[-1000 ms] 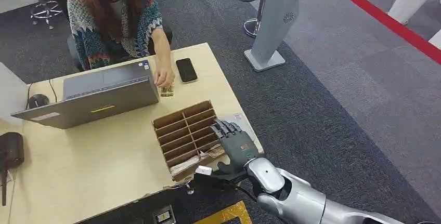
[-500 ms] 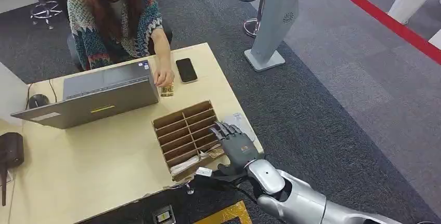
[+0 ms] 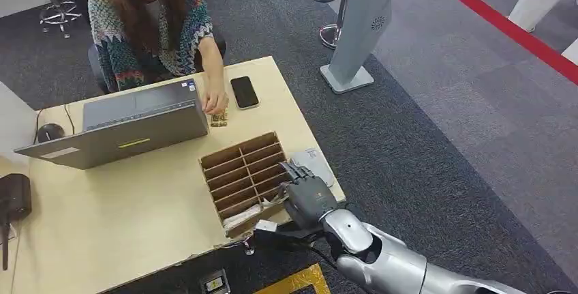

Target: Pass the card to the sensor for recognition and then transmit it.

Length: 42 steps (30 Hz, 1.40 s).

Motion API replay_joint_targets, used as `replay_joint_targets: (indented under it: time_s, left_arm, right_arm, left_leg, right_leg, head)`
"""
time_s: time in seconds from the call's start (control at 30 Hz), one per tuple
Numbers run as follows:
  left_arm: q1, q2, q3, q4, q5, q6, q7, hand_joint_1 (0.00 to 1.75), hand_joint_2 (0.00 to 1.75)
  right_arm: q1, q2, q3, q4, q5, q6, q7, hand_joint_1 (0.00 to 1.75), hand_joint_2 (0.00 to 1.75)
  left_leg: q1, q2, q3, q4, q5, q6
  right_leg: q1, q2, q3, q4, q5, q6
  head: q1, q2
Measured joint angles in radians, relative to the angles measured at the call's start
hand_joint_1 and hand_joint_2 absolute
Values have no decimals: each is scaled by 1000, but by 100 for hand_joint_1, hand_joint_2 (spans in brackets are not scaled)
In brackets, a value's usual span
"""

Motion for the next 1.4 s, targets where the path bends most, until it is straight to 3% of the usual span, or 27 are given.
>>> replay_joint_targets:
  time_s: [0.43, 0.77, 0.97, 1.23, 1.4]
  left_arm:
    - [-7, 0, 0, 0, -4, 3, 0, 0, 0]
    - [-18, 0, -11, 0, -24, 1, 3, 0, 0]
    - [-30, -1, -18, 0, -43, -5, 12, 0, 0]
    - [-52, -4, -40, 0, -82, -22, 32, 0, 0]
    - [-77, -4, -64, -1, -132, -58, 67, 0, 0]
  right_arm:
    - [-5, 5, 0, 0, 0, -8, 4, 175, 175]
    - [-6, 5, -2, 0, 36, -63, 15, 175, 175]
    - [-38, 6, -14, -4, 91, -86, -18, 175, 175]
    - [-172, 9, -59, -66, 98, -3, -81, 175, 175]
    - [-330, 10, -58, -66, -43, 67, -114, 175, 175]
  left_leg:
    - [0, 0, 0, 0, 0, 0]
    - [0, 0, 0, 0, 0, 0]
    - [0, 0, 0, 0, 0, 0]
    - [0, 0, 0, 0, 1, 0]
    - [0, 0, 0, 0, 1, 0]
  right_leg:
    - [0, 0, 0, 0, 0, 0]
    - [0, 0, 0, 0, 0, 0]
    - [0, 0, 0, 0, 0, 0]
    - [0, 0, 0, 0, 0, 0]
    - [0, 0, 0, 1, 1, 0]
  head:
    - [0, 0]
    - [0, 0]
    - [0, 0]
    - [0, 0]
    - [0, 0]
